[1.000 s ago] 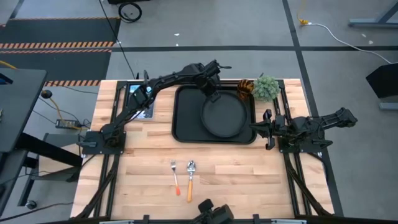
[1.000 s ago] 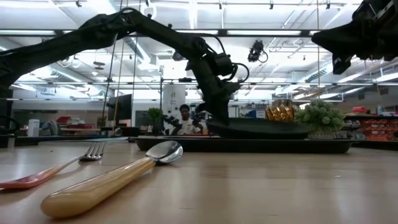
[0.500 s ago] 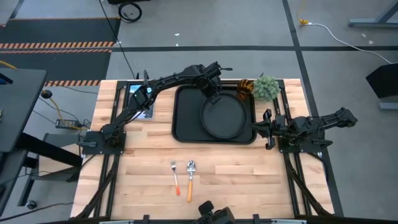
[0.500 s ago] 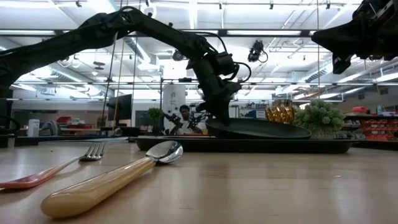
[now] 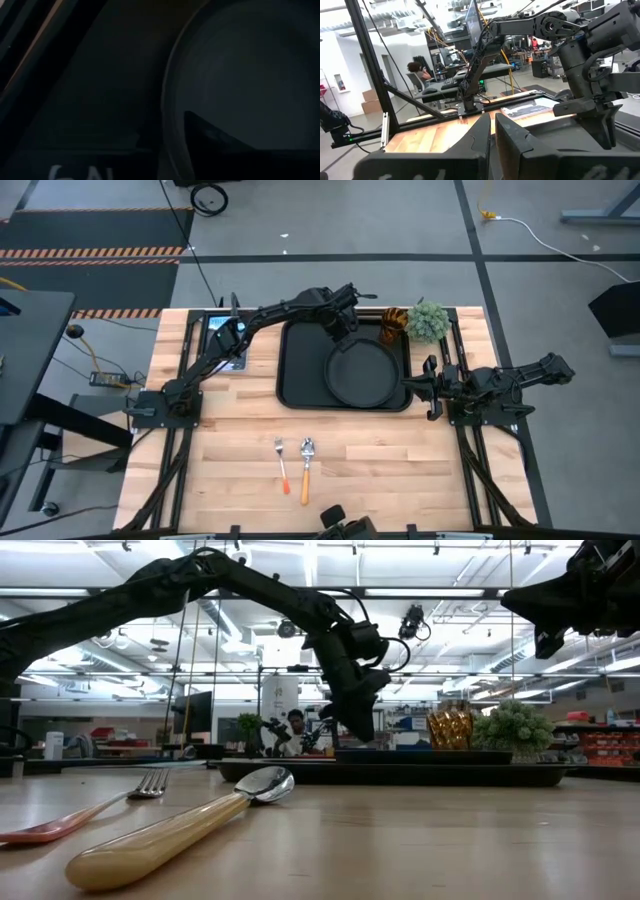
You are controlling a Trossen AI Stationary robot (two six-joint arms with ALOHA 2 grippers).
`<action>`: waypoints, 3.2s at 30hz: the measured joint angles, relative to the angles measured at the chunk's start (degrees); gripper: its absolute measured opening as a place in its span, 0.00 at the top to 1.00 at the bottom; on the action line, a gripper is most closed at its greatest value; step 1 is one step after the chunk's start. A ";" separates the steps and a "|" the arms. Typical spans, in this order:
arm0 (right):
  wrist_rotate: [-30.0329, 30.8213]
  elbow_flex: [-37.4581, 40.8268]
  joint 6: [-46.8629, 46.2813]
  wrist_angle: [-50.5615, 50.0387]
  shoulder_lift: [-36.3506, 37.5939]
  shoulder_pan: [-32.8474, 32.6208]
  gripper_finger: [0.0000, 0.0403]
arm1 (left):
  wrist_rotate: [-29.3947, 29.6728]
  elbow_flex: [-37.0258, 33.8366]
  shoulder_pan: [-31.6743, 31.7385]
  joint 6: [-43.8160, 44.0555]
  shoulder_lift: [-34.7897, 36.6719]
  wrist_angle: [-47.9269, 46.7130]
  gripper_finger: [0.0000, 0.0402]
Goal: Pick and place plate/cup/fork/spoon on tray
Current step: Put the black plate on the right side of the black tray, then put the orange fork on the left side of the black tray
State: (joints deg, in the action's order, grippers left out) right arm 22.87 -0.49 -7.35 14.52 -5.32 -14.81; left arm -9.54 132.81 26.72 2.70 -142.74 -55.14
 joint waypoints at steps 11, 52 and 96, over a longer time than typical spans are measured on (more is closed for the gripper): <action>-0.04 0.00 0.00 0.05 -0.01 -0.01 0.92 | 3.79 0.02 0.09 -8.61 3.15 -11.60 0.79; -0.01 0.00 0.00 0.37 -0.01 0.00 0.92 | 14.35 -0.17 -14.82 1.50 2.80 -25.09 0.88; 0.00 0.00 0.00 0.37 -0.02 0.00 0.92 | 31.65 -0.29 -49.98 58.36 2.73 -34.82 0.97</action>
State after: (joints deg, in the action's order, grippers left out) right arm 22.87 -0.49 -7.35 14.89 -5.34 -14.81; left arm 22.11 132.52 -23.26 61.06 -140.00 -89.96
